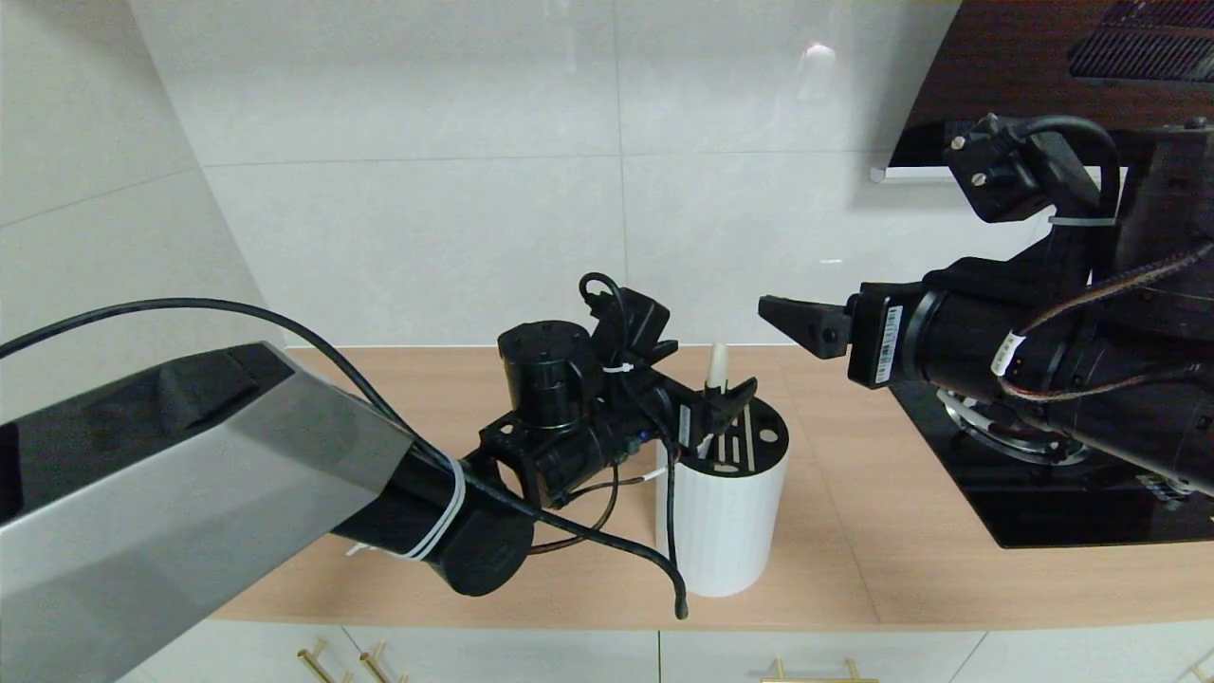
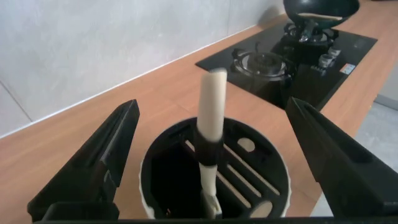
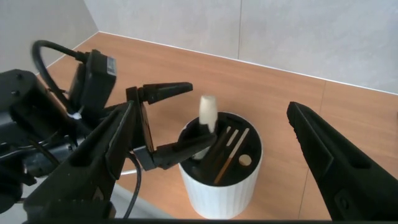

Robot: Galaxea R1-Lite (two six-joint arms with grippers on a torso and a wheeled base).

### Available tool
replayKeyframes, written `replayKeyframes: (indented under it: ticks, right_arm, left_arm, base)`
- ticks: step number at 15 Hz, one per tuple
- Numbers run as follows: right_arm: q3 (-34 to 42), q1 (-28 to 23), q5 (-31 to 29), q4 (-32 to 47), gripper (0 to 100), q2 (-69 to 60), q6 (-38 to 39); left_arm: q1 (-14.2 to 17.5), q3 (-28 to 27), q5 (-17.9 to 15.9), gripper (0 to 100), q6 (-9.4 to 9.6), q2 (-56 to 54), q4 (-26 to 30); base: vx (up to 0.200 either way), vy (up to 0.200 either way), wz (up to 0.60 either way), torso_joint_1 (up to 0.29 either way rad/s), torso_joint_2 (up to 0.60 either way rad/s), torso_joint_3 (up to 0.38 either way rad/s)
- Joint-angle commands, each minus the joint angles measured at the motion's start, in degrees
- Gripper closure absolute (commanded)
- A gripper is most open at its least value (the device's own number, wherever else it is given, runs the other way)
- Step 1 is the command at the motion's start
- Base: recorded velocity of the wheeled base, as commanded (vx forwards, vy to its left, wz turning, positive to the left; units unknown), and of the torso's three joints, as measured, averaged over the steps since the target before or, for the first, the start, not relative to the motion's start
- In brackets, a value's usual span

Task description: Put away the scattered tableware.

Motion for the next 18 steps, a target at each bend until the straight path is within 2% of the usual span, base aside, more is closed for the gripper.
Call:
replayKeyframes:
  ticks: [1, 3, 5, 6, 8, 9, 10, 11, 12, 13, 14, 15, 16, 17, 18]
  right_arm:
    - [0.0, 0.0, 0.0, 0.0, 0, 0.1, 0.0]
    - [0.1, 0.0, 0.0, 0.0, 0, 0.2, 0.0]
    - [1.6, -1.9, -0.1, -0.4, 0, -0.2, 0.0]
    - [1.8, -4.0, -0.1, -0.4, 0, -0.6, 0.0]
    - [3.4, -7.3, -0.2, -0.4, 0, -4.2, 0.1]
    - [4.5, -8.4, 0.0, -0.4, 0, -5.9, 0.2]
    - [8.2, -10.4, -0.1, -0.4, 0, -9.5, 0.2]
    - [11.7, -12.0, 0.0, -0.4, 0, -13.4, 0.3]
    - [13.2, -12.6, 0.1, -0.4, 0, -15.1, 0.3]
    - [18.2, -15.0, -0.1, -0.4, 0, -20.6, 0.5]
    - [18.4, -15.1, -0.1, -0.4, 0, -20.9, 0.5]
    - [23.1, -18.5, 0.0, -0.3, 0, -27.5, 0.7]
    - [27.2, -20.7, 0.1, -0.1, 0, -33.6, 0.9]
    - [29.8, -21.8, 0.2, 0.1, 0, -39.1, 0.9]
    - [31.2, -21.9, -0.1, 0.2, 0, -41.7, 0.8]
  left_arm:
    - [0.0, -0.1, 0.4, 0, -0.03, -0.7, -0.1]
    - [0.0, 0.0, 1.6, 0, -1.44, -2.5, -0.7]
    - [0.8, 1.0, 3.3, 0, -4.25, -5.0, -4.4]
    - [2.8, 1.5, 5.8, 0, -5.57, -6.5, -7.3]
    - [8.4, 3.4, 12.2, 0, -5.48, -11.5, -9.8]
    - [9.8, 5.3, 14.1, 0, -5.48, -13.9, -9.8]
    - [13.0, 11.0, 15.8, 0, -5.48, -20.4, -9.8]
    - [15.0, 17.0, 15.8, 0, -5.48, -27.0, -9.5]
    - [15.7, 19.4, 15.7, 0, -5.4, -29.9, -9.2]
    - [17.9, 28.2, 15.7, 0, -5.4, -40.1, -6.7]
    - [17.9, 28.2, 15.7, 0, -5.4, -40.1, -6.7]
    - [20.5, 35.7, 15.7, 0, -5.4, -51.0, -0.3]
    - [23.3, 40.3, 15.6, 0, -5.4, -61.7, 9.1]
    - [24.5, 41.6, 15.7, 0, -5.57, -71.1, 18.6]
    - [24.9, 41.5, 15.8, 0, -5.92, -76.2, 24.3]
  base:
    - [0.0, 0.0, 0.0, 0.0, 0.0, 0.0]
    - [0.0, 0.0, 0.0, 0.0, 0.0, 0.0]
    - [0.0, 0.0, 0.0, 0.0, 0.0, 0.0]
    - [0.0, 0.0, 0.0, 0.0, 0.0, 0.0]
    - [0.0, 0.0, 0.0, 0.0, 0.0, 0.0]
    - [0.0, 0.0, 0.0, 0.0, 0.0, 0.0]
    - [0.0, 0.0, 0.0, 0.0, 0.0, 0.0]
    - [0.0, 0.0, 0.0, 0.0, 0.0, 0.0]
    - [0.0, 0.0, 0.0, 0.0, 0.0, 0.0]
    - [0.0, 0.0, 0.0, 0.0, 0.0, 0.0]
    - [0.0, 0.0, 0.0, 0.0, 0.0, 0.0]
    - [0.0, 0.0, 0.0, 0.0, 0.0, 0.0]
    - [0.0, 0.0, 0.0, 0.0, 0.0, 0.0]
    - [0.0, 0.0, 0.0, 0.0, 0.0, 0.0]
    - [0.0, 0.0, 0.0, 0.0, 0.0, 0.0]
